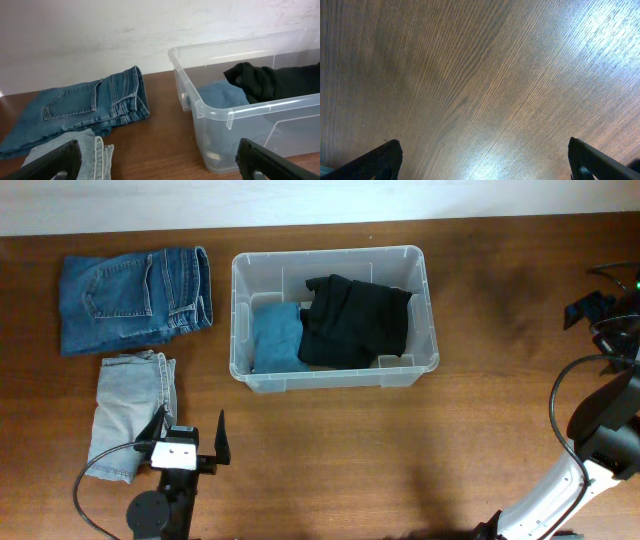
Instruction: Pack container
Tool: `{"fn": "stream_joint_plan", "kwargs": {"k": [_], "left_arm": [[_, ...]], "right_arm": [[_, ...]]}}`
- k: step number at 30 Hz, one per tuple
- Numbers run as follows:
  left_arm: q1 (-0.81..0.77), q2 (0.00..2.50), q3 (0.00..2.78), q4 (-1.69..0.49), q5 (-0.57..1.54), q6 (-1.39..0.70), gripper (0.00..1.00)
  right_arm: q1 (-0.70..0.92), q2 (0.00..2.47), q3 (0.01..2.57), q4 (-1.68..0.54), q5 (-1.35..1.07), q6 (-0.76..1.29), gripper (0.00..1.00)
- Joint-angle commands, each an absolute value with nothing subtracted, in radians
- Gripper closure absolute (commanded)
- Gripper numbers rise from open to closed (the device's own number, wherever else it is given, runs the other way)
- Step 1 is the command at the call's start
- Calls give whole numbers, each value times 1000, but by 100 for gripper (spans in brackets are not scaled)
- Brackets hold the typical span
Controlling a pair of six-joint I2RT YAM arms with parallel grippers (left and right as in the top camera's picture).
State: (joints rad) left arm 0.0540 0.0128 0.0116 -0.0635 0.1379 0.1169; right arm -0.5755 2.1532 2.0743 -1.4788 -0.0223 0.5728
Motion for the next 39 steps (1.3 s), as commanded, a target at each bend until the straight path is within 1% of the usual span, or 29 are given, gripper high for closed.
{"fn": "stream_joint_plan", "kwargs": {"k": [1,9,16,20,23,27,31,33,36,39], "left_arm": [[62,7,9,-69,131,130,1],[62,7,9,-64,131,130,1],[62,7,16,141,142,130,1],[62,19,73,111,138,150,1],[80,80,178,6,105,152,1],[157,264,411,-180,105,153,1],[261,580,747,-464,117,211,1],[312,777,944,-637,119,234,1],[359,1019,1169,-794,116,233,1],[369,1198,1305,-877,117,233,1]], "right_arm": [[-577,2135,2068,-1476,-2,585,2],[-577,2135,2068,-1475,-2,585,2],[-577,2135,2068,-1475,-2,585,2],[-577,2135,2068,-1476,-2,585,2],[-577,2135,2068,-1475,-2,585,2],[-577,2135,2068,-1475,-2,585,2],[-577,2135,2068,-1475,-2,585,1],[-577,2135,2068,-1475,-2,585,2],[-577,2135,2068,-1476,-2,585,2],[-577,2135,2068,-1476,-2,585,2]]}}
